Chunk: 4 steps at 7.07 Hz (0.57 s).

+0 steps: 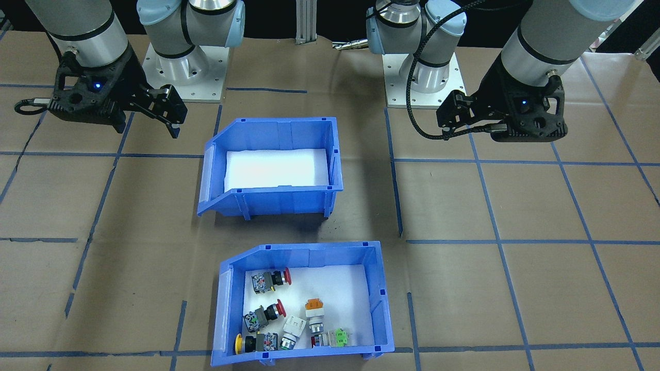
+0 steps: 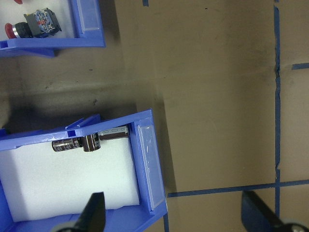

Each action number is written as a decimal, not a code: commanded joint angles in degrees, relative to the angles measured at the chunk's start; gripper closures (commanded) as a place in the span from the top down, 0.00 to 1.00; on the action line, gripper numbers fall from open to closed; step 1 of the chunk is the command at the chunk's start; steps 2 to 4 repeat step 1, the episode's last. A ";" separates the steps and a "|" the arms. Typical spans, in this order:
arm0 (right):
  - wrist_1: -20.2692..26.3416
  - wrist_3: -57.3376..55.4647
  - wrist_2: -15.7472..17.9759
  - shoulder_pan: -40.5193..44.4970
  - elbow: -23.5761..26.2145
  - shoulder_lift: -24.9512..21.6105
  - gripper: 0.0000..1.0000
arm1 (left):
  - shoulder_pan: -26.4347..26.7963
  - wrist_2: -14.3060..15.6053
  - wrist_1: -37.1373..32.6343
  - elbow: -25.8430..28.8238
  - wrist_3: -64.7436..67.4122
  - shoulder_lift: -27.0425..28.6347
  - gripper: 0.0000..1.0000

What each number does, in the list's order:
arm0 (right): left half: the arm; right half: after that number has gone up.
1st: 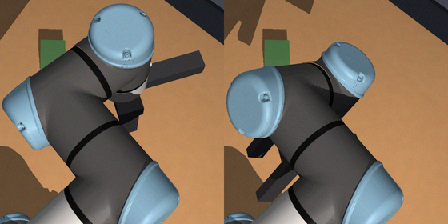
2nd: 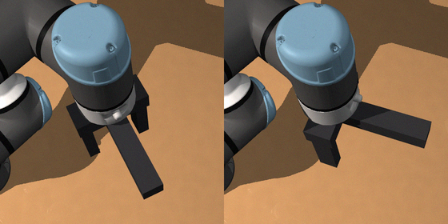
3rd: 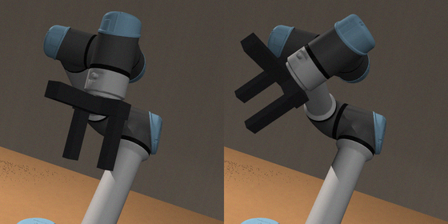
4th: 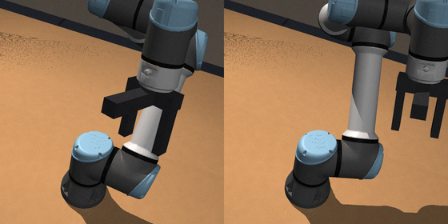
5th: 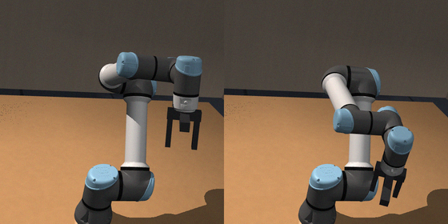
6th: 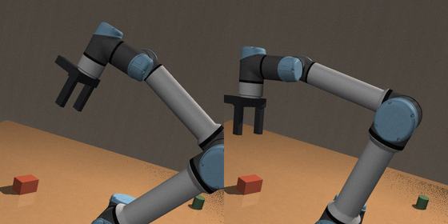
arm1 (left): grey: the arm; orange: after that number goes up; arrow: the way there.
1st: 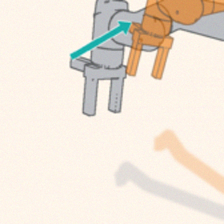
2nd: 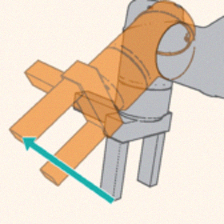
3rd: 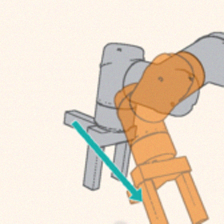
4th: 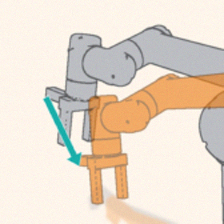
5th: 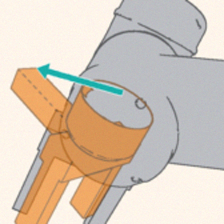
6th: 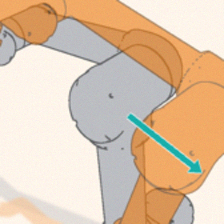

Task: Place button box in front

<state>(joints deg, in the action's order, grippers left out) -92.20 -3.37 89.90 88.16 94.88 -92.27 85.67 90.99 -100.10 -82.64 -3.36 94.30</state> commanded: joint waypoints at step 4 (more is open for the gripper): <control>-0.09 0.03 0.01 0.00 0.04 -0.02 1.00 | -0.15 0.06 0.26 1.08 0.37 0.01 0.99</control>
